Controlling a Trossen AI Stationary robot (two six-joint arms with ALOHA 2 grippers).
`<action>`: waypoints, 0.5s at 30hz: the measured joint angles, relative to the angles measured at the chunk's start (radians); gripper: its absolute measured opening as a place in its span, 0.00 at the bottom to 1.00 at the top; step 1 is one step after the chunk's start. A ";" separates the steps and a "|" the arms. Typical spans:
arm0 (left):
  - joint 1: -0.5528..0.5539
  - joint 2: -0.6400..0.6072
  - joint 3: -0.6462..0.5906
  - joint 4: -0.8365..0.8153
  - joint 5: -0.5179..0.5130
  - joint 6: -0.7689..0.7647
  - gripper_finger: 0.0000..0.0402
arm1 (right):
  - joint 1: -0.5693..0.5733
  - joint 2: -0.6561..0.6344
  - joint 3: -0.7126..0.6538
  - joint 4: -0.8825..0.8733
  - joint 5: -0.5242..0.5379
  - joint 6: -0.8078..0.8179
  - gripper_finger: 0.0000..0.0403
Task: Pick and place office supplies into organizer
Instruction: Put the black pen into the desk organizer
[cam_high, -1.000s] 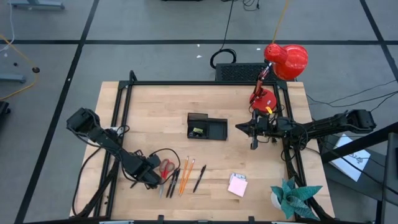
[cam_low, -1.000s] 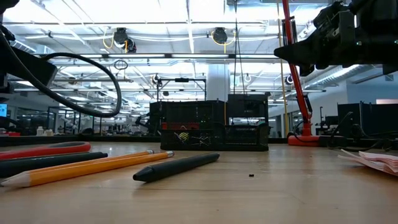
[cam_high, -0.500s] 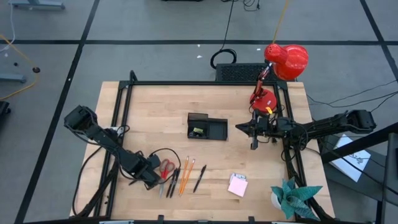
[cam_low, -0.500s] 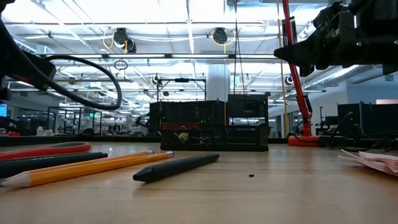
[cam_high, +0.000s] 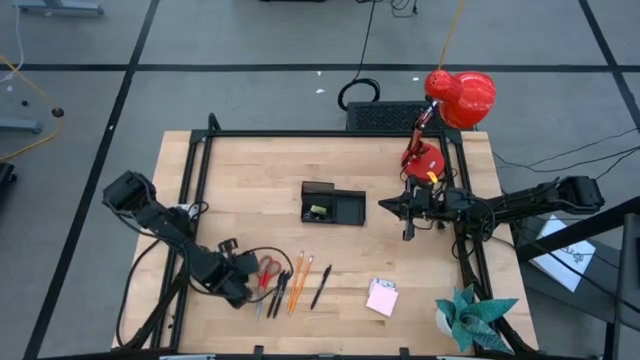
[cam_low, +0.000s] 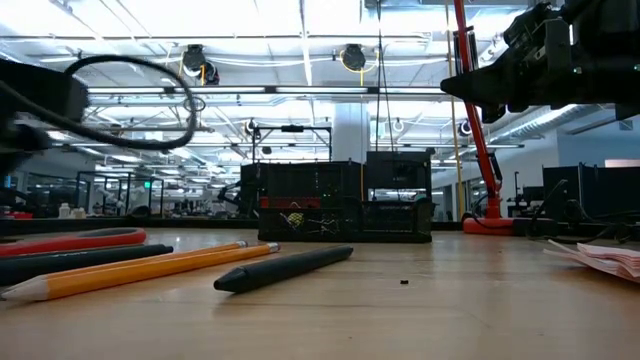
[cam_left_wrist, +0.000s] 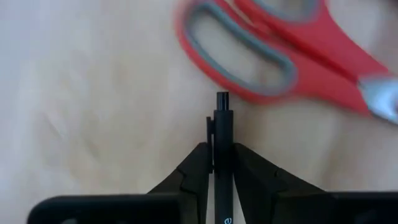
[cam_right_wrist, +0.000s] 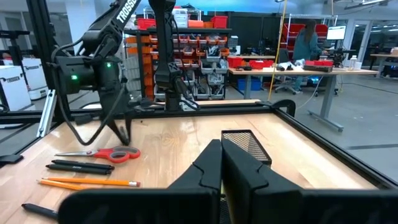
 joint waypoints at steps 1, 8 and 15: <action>-0.001 -0.004 -0.001 0.003 -0.041 0.005 0.16 | 0.000 0.000 0.000 0.000 0.000 0.000 0.00; 0.020 -0.039 -0.002 -0.014 -0.258 0.076 0.11 | 0.000 0.000 0.000 -0.002 0.000 0.026 0.00; 0.085 -0.088 0.000 0.043 -0.449 0.241 0.15 | 0.000 0.000 0.000 -0.006 0.000 0.034 0.00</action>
